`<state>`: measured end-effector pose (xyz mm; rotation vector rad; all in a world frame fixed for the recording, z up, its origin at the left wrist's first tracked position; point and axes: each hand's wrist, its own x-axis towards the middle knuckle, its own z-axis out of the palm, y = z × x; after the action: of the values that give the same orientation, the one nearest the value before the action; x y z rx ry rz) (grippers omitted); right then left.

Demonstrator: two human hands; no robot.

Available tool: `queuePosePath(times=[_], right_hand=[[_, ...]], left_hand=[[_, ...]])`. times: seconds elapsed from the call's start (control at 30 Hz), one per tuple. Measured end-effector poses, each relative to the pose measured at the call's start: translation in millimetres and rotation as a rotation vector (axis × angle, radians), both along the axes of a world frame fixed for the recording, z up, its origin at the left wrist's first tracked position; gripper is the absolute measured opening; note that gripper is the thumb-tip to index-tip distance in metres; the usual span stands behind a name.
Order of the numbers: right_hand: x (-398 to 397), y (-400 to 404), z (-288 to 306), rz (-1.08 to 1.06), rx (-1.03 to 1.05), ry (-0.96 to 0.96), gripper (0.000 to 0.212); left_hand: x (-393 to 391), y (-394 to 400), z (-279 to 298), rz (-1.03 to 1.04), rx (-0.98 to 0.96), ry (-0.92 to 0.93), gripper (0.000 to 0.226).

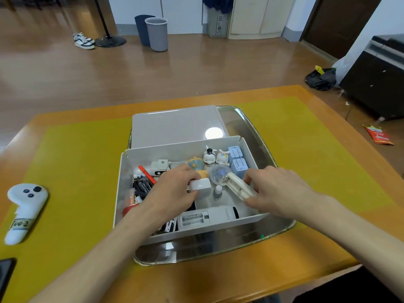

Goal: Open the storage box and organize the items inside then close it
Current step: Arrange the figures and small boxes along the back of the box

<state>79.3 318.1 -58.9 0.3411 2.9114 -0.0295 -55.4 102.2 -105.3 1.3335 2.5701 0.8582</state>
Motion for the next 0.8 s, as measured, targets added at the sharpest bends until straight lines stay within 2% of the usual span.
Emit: queuePosePath(times=[0.3, 0.53, 0.7, 0.8], right_hand=[[-2.4, -7.6, -13.0, 0.039, 0.173, -0.024, 0.026], [-6.3, -19.0, -27.2, 0.143, 0.350, 0.002, 0.034], [-12.7, -18.1, -10.6, 0.129, 0.206, 0.128, 0.034], [-21.9, -21.1, -4.5, 0.152, -0.052, 0.199, 0.036]], left_hand=[[7.1, 21.4, -10.9, -0.003, -0.012, 0.021, 0.014], [5.6, 22.8, -11.9, 0.017, -0.063, 0.088, 0.020], [4.7, 8.5, 3.8, 0.016, -0.082, 0.068, 0.027], [3.4, -20.1, 11.9, 0.051, -0.087, 0.074, 0.026]])
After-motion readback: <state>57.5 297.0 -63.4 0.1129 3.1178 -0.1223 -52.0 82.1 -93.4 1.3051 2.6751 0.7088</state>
